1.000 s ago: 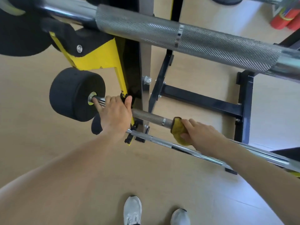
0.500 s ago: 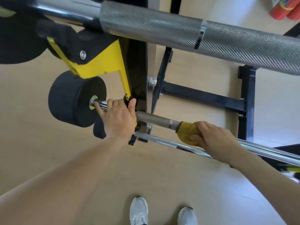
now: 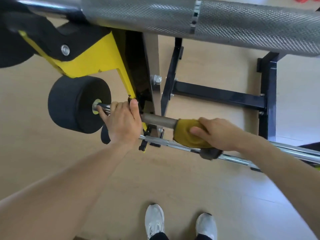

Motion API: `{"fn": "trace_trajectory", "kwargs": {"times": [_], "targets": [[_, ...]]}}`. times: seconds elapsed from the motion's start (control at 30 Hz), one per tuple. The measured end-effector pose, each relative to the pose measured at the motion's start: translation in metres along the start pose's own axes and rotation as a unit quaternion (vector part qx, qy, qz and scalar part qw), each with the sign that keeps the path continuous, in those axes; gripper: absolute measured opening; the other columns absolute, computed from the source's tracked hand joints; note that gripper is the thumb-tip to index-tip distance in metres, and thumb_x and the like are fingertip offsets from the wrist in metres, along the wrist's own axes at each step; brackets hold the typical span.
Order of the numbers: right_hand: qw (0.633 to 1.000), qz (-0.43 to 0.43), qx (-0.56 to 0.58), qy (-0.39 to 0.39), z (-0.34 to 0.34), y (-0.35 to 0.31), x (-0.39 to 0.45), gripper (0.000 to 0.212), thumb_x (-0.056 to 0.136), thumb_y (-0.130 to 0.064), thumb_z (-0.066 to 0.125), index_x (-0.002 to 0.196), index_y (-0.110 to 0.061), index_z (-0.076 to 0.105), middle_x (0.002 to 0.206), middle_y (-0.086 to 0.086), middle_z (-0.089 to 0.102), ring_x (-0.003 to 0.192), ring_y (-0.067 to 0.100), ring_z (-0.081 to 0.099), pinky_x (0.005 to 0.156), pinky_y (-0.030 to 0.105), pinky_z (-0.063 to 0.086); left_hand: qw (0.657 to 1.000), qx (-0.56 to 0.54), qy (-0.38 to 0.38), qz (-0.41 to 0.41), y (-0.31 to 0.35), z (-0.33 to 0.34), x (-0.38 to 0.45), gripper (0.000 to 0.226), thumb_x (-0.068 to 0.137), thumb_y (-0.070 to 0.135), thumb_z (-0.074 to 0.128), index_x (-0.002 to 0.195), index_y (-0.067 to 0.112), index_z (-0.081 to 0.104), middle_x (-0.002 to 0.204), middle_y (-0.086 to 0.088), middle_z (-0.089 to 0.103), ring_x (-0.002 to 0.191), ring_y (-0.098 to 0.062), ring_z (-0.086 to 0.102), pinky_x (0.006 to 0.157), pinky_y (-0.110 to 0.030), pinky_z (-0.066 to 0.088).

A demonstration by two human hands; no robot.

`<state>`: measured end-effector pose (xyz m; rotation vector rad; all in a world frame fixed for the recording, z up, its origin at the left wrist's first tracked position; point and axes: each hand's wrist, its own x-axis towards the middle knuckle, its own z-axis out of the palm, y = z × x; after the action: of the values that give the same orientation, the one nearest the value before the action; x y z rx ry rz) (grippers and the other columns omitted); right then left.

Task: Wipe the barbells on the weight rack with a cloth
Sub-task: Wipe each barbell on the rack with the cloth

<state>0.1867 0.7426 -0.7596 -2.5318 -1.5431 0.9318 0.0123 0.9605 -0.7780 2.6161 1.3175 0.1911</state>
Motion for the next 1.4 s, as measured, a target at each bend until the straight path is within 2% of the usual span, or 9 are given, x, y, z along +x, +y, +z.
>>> {"fn": "trace_trajectory", "kwargs": {"times": [0.3,0.43,0.57,0.7,0.83,0.97,1.13,1.27,1.4], "targets": [[0.995,-0.090,0.000,0.052,0.008,-0.098,0.089,0.050,0.102,-0.059,0.023,0.116,-0.018,0.049,0.096,0.004,0.064,0.080,0.023,0.062,0.079,0.043,0.054,1.000,0.012,0.014,0.005,0.002,0.001,-0.003,0.073,0.105,0.042,0.004,0.088,0.008,0.066,0.091,-0.010,0.070,0.114,-0.030,0.056,0.117,-0.066,0.009],[0.985,-0.086,-0.061,0.134,0.022,-0.054,0.031,0.049,0.102,-0.052,0.032,0.141,-0.023,0.034,0.112,0.005,0.059,0.091,0.029,0.062,0.076,0.044,0.052,1.000,0.016,0.008,0.008,0.000,0.001,-0.002,0.076,0.104,0.044,0.000,0.087,0.009,0.065,0.090,-0.009,0.069,0.113,-0.029,0.055,0.117,-0.066,0.009],[0.995,-0.012,-0.048,0.083,0.010,0.009,-0.028,0.057,0.092,-0.069,0.016,0.123,-0.027,0.040,0.100,-0.005,0.060,0.076,0.021,0.060,0.070,0.040,0.050,1.000,0.025,-0.002,0.004,-0.001,0.003,0.000,0.073,0.106,0.044,0.001,0.083,0.011,0.063,0.087,-0.007,0.068,0.110,-0.028,0.056,0.118,-0.067,0.011],[0.998,-0.017,-0.062,0.000,-0.001,-0.023,0.019,0.060,0.089,-0.073,0.014,0.107,-0.023,0.042,0.084,-0.007,0.057,0.075,0.019,0.058,0.070,0.033,0.042,1.000,0.024,-0.003,0.008,0.001,0.003,-0.001,0.072,0.107,0.043,0.004,0.082,0.011,0.064,0.086,-0.006,0.068,0.110,-0.028,0.056,0.117,-0.068,0.011],[0.992,-0.094,-0.065,0.046,0.011,-0.100,0.091,0.044,0.102,-0.053,0.034,0.126,-0.017,0.043,0.098,0.001,0.063,0.074,0.020,0.057,0.070,0.036,0.049,1.000,0.029,-0.006,0.007,-0.001,0.003,0.000,0.077,0.105,0.045,-0.001,0.089,0.011,0.066,0.092,-0.007,0.069,0.115,-0.028,0.055,0.118,-0.066,0.010],[0.981,-0.108,-0.105,0.120,0.020,-0.071,0.048,0.056,0.102,-0.052,0.039,0.146,-0.022,0.026,0.111,0.003,0.056,0.085,0.026,0.063,0.071,0.045,0.055,0.999,0.048,-0.011,0.010,0.000,0.003,-0.001,0.077,0.106,0.043,0.001,0.089,0.008,0.067,0.090,-0.010,0.069,0.111,-0.029,0.055,0.117,-0.066,0.013],[0.992,0.027,-0.099,0.076,0.011,0.014,-0.038,0.063,0.090,-0.069,0.014,0.128,-0.026,0.039,0.108,-0.003,0.059,0.082,0.020,0.060,0.068,0.037,0.050,0.999,0.044,-0.003,0.014,-0.003,0.006,0.001,0.075,0.107,0.043,0.003,0.083,0.009,0.065,0.085,-0.008,0.068,0.108,-0.029,0.056,0.117,-0.067,0.014],[0.992,0.015,-0.119,0.040,0.007,-0.032,0.005,0.048,0.098,-0.061,0.025,0.117,-0.020,0.041,0.107,-0.002,0.058,0.073,0.020,0.050,0.065,0.036,0.043,0.999,0.040,0.011,0.023,-0.003,0.008,0.000,0.076,0.107,0.043,0.002,0.085,0.009,0.066,0.088,-0.008,0.069,0.112,-0.029,0.055,0.117,-0.067,0.013],[0.989,-0.033,-0.100,0.102,0.015,-0.093,0.060,0.047,0.102,-0.055,0.036,0.132,-0.018,0.040,0.109,0.002,0.060,0.078,0.018,0.053,0.065,0.034,0.043,0.999,0.043,0.016,0.018,-0.002,0.010,0.001,0.078,0.106,0.042,0.001,0.094,0.007,0.069,0.095,-0.012,0.070,0.118,-0.031,0.054,0.117,-0.067,0.013]]}}
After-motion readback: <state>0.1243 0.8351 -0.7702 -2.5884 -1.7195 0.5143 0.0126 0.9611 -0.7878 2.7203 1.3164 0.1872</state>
